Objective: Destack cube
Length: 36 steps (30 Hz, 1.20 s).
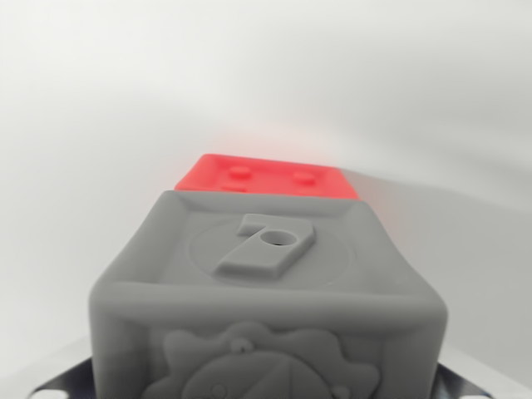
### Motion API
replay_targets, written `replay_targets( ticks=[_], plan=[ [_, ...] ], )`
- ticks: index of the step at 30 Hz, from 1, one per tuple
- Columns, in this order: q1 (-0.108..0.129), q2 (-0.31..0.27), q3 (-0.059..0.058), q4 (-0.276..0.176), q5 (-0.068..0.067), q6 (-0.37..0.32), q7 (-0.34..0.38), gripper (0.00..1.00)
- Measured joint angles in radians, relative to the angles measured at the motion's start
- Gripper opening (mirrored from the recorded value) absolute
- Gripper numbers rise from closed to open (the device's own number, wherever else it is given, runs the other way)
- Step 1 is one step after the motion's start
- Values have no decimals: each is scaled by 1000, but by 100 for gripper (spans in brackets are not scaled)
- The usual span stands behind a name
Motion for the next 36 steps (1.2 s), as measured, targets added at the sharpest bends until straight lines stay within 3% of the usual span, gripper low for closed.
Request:
replay_targets(
  ticks=[23,31,36],
  plan=[
    [2,-5,-3,0,-2,-4,2,0],
    [10,-34,-14,-5,-14,-26,10,0],
    [15,-58,-23,-8,-29,-46,20,0]
  ],
)
